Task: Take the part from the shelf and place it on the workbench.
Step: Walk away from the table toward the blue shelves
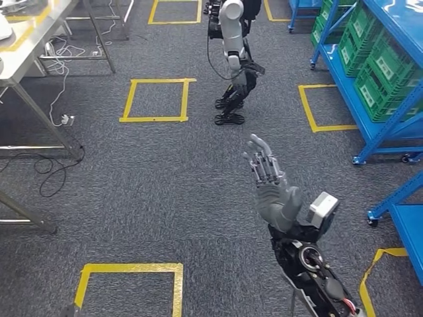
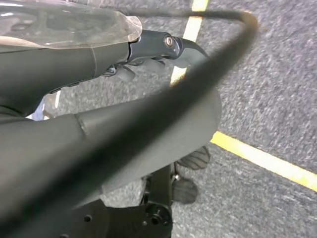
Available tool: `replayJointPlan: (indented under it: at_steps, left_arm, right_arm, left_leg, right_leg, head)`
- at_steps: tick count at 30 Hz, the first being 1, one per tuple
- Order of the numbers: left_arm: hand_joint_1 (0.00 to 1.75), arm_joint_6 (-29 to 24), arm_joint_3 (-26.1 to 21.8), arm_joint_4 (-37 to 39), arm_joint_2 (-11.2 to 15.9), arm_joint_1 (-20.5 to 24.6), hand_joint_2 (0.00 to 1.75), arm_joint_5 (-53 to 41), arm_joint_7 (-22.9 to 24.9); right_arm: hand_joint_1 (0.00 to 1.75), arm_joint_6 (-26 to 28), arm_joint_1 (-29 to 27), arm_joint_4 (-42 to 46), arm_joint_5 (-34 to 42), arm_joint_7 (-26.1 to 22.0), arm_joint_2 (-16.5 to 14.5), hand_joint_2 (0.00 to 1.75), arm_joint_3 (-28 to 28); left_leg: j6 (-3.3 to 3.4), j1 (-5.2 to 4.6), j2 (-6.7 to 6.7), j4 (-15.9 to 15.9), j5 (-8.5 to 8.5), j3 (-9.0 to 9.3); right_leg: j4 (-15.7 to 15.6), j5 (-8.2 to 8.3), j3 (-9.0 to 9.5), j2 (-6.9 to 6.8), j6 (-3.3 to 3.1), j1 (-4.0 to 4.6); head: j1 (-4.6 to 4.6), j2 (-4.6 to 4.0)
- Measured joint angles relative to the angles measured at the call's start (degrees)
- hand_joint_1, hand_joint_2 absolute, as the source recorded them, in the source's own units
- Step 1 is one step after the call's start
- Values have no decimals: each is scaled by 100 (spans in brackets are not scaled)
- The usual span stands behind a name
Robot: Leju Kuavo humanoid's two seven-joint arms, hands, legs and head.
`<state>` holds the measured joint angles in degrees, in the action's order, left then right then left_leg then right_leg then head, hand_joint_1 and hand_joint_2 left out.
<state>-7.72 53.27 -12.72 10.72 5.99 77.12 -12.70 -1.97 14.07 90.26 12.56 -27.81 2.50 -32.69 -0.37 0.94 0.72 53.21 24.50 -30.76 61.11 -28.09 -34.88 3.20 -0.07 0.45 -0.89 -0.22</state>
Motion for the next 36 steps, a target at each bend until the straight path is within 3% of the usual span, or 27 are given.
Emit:
replayJointPlan:
  at_steps: [2,3,4,5,6,8,10,12,13,15,17,18,19,20,21,23,25,27,28,30,31,33,34,35,36]
  left_arm:
    - [0,0,-6,1,1,-18,0,4,1]
    - [0,-1,-8,2,1,-23,0,7,1]
    - [0,-1,-10,2,1,-25,0,10,1]
    - [0,-2,-13,1,-1,-25,0,16,1]
    - [0,-4,-16,1,-5,-24,0,22,1]
    - [0,-10,-20,2,-4,-28,0,34,1]
    - [0,-19,-30,4,0,-29,0,63,1]
    - [0,-28,-50,3,-9,-15,0,97,2]
    - [0,-32,-60,2,-14,-5,0,108,3]
    - [0,-38,-76,2,-24,2,0,124,3]
    - [0,-46,-95,2,-36,-7,0,146,3]
    - [0,-51,-105,2,-42,-17,0,155,7]
    - [0,-56,-116,2,-46,-27,0,161,12]
    - [0,-61,-130,2,-48,-38,0,164,17]
    - [0,-66,-142,2,-49,-44,0,165,21]
    - [0,-74,-161,3,-41,-53,0,165,22]
    - [0,-75,-176,4,-32,-49,0,163,22]
    - [0,-62,-191,4,-37,-31,0,162,20]
    - [0,-52,-197,3,-43,-18,0,160,17]
    - [0,-36,-203,2,-50,-8,0,152,8]
    - [0,-34,-207,2,-51,-12,0,149,3]
    - [0,-33,-211,3,-51,-36,0,147,1]
    - [0,-33,-213,3,-52,-46,0,147,1]
    - [0,-33,-215,3,-54,-53,0,147,1]
    - [0,-32,-217,3,-58,-57,0,147,1]
  right_arm:
    - [0,19,-36,4,4,4,23,0,68]
    - [0,39,-64,4,4,16,38,0,102]
    - [0,75,-93,3,-4,41,56,0,138]
    - [0,124,-119,1,-18,75,75,0,180]
    - [0,172,-138,-2,-34,110,95,0,225]
    - [0,250,-156,-9,-75,159,128,0,309]
    - [0,339,-179,-28,-128,224,152,0,387]
    - [0,452,-242,-79,-175,315,185,0,484]
    - [0,509,-276,-115,-194,355,206,0,540]
    - [0,617,-320,-246,-223,425,242,0,664]
    - [0,733,-383,-548,-218,461,293,0,814]
    - [0,784,-436,-758,-204,458,324,0,894]
    - [0,827,-493,-986,-185,446,356,0,974]
    - [0,856,-536,-1229,-159,410,388,0,1058]
    - [0,870,-560,-1497,-129,356,415,0,1142]
    - [0,870,-569,-2037,-70,235,453,0,1295]
    - [0,878,-568,-2504,-50,207,472,0,1402]
    - [0,941,-568,-2948,-37,313,493,0,1488]
    - [0,980,-573,-3175,-26,375,502,0,1520]
    - [0,1026,-566,-3663,19,421,531,0,1565]
    - [0,1031,-559,-3908,43,397,544,0,1580]
    - [0,1027,-547,-4394,87,326,558,0,1605]
    - [0,1022,-550,-4610,98,301,560,0,1611]
    - [0,1018,-553,-4803,104,283,561,0,1615]
    - [0,1014,-552,-4960,108,270,561,0,1617]
  left_leg:
    - [18,-12,-150,-3,10,6]
    - [17,-11,-223,-2,15,8]
    - [8,-4,-292,-1,22,12]
    - [-8,7,-359,2,33,22]
    - [-33,18,-422,8,50,40]
    - [-102,15,-535,36,93,74]
    - [-175,-19,-644,63,115,88]
    - [-234,-25,-761,73,128,100]
    - [-258,-10,-728,121,176,97]
    - [-282,13,-462,532,442,-72]
    - [-262,6,-190,1348,813,-476]
    - [-245,-5,-143,1687,912,-664]
    - [-222,-18,-120,1839,904,-770]
    - [-190,-30,-102,1751,781,-761]
    - [-148,-43,-56,1432,570,-634]
    - [-63,-57,184,596,205,-271]
    - [-37,-71,341,168,102,-81]
    - [-26,-74,244,98,91,-43]
    - [-5,-66,170,50,73,-14]
    - [47,-36,27,-51,34,45]
    - [60,-39,-40,-72,28,62]
    - [67,-38,-175,-75,37,69]
    - [60,-32,-246,-73,46,74]
    - [45,-22,-316,-70,58,83]
    - [20,-8,-382,-64,76,98]
  right_leg:
    - [796,-380,-358,-210,68,-37]
    - [1086,-470,-487,-239,100,-65]
    - [1169,-450,-519,-260,129,-96]
    - [1010,-321,-430,-291,158,-126]
    - [647,-120,-238,-364,184,-151]
    - [-140,152,166,-622,205,-148]
    - [-447,186,317,-746,134,-107]
    - [-461,205,312,-627,27,-91]
    - [-473,220,311,-557,-12,-91]
    - [-500,251,314,-430,-89,-99]
    - [-503,266,297,-305,-139,-85]
    - [-503,270,293,-236,-153,-70]
    - [-503,272,291,-166,-163,-53]
    - [-503,276,292,-91,-169,-38]
    - [-503,279,294,-13,-172,-28]
    - [-498,288,285,136,-164,-17]
    - [-494,303,253,266,-127,-29]
    - [-511,328,223,394,-64,-48]
    - [-493,310,202,365,-32,-44]
    - [-200,109,58,111,30,-26]
    - [130,-75,-88,-67,58,-35]
    - [892,-393,-440,-226,126,-83]
    - [1091,-428,-534,-253,161,-114]
    - [1062,-353,-517,-279,196,-145]
    - [784,-181,-375,-323,227,-174]
  head:
    - [65,0]
    - [85,0]
    - [104,0]
    - [128,0]
    - [154,0]
    - [232,0]
    - [251,0]
    - [195,0]
    - [167,0]
    - [108,0]
    - [19,0]
    - [-21,0]
    - [-49,0]
    - [-68,0]
    - [-77,0]
    - [-87,0]
    - [-75,0]
    - [-75,0]
    - [-80,0]
    - [-27,0]
    - [13,0]
    - [87,0]
    - [113,0]
    - [138,0]
    - [164,0]
